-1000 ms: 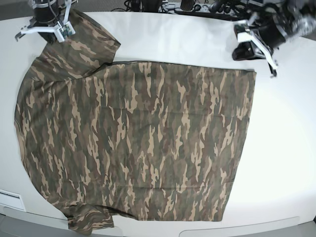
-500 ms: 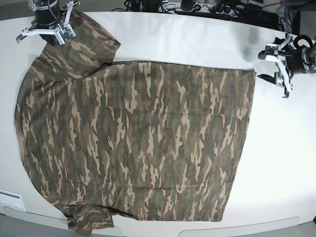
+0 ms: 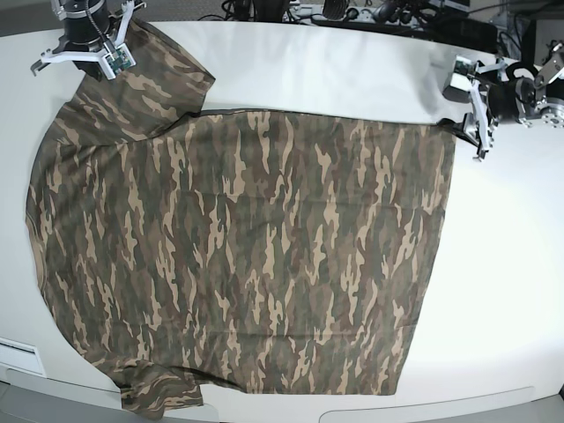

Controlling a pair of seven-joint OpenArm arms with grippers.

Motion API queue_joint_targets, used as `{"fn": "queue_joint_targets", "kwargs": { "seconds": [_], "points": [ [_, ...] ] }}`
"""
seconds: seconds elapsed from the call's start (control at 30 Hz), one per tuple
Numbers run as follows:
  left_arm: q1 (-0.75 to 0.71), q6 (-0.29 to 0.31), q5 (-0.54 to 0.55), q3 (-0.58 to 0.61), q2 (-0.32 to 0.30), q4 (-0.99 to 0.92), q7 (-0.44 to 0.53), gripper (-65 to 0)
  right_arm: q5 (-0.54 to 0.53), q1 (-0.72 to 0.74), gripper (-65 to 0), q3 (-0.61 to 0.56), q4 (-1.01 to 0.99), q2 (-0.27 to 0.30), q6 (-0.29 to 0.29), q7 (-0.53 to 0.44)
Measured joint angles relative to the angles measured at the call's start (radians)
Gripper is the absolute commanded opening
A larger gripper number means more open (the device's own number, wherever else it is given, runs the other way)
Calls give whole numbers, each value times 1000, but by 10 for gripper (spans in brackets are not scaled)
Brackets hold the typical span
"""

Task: Fold the T-shirt properly
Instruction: 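Move both grippers to the shirt's shoulder edge and grasp it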

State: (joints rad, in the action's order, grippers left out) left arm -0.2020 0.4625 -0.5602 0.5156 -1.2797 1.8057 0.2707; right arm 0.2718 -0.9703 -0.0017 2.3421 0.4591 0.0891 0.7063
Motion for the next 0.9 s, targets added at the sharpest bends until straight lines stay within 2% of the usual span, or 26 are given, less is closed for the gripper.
{"fn": "queue_joint_targets", "kwargs": {
  "seconds": [0.2,0.5,0.53,0.57,0.63,0.67,0.8,0.9],
  "points": [
    [163,-10,19,148,5,-72,27,-277,0,0,-650,0,0,0,0,0],
    [340,-37,10,296,87,-145,10,-288,0,-6,-650,0,0,0,-4,0],
    [347,-31,9,302,92,-145,6,-319,0,-9,-650,0,0,0,-6,0],
    [350,-19,10,303,96,-144,1,-380,0,-10,-650,0,0,0,-6,0],
    [348,-4,0,307,100,-146,-5,-578,0,-10,-650,0,0,0,-6,0],
    [345,-7,-6,310,101,-146,-9,-650,0,-10,-650,0,0,0,-6,0],
    [344,-8,21,310,105,-144,-41,-650,0,-10,-650,0,0,0,-6,-18],
    [344,-8,48,314,106,-121,-112,-650,0,-4,-650,0,0,0,-9,-19]
  ]
}}
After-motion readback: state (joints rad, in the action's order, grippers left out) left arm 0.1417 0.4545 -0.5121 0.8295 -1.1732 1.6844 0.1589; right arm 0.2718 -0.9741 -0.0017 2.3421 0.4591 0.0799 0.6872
